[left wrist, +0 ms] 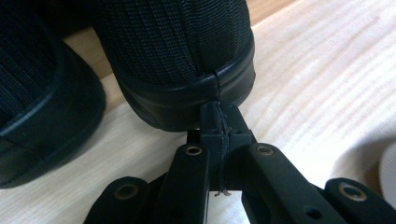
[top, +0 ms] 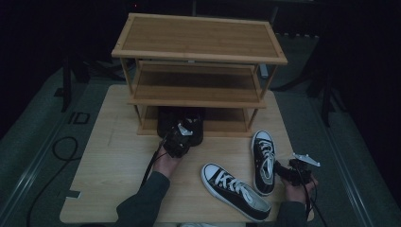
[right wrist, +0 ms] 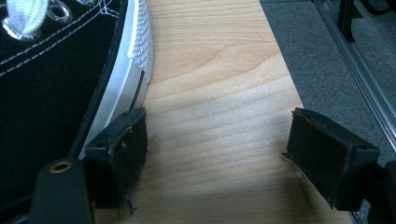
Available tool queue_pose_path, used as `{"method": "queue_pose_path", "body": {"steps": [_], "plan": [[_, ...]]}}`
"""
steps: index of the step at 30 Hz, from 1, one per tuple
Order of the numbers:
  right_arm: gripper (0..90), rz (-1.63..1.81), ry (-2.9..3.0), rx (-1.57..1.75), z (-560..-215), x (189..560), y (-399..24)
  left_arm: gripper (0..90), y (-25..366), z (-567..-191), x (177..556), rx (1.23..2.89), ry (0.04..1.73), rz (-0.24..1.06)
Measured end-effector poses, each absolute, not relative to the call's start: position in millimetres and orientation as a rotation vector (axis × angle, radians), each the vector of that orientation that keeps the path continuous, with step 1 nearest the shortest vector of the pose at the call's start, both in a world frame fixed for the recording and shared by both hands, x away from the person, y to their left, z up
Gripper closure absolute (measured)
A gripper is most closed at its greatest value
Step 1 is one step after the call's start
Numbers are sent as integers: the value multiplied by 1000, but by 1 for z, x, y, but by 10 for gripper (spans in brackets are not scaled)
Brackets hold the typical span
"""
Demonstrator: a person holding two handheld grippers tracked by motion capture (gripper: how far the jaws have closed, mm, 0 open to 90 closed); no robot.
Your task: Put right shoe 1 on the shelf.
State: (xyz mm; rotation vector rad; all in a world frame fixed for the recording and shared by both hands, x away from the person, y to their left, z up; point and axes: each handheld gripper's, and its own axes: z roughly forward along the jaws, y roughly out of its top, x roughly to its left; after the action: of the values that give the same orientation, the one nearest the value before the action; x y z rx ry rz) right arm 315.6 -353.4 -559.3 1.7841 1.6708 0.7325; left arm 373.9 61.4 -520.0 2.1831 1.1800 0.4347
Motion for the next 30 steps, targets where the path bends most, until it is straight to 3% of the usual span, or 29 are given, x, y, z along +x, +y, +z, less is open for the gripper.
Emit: {"method": "queue_pose_path", "body": {"steps": [21, 30], "plan": [[198, 733, 1671, 1783, -559, 316, -353, 897, 75, -521, 399, 2113, 1304, 450], [198, 733, 1672, 1783, -559, 316, -353, 852, 84, -521, 401, 2096, 1309, 442]]}}
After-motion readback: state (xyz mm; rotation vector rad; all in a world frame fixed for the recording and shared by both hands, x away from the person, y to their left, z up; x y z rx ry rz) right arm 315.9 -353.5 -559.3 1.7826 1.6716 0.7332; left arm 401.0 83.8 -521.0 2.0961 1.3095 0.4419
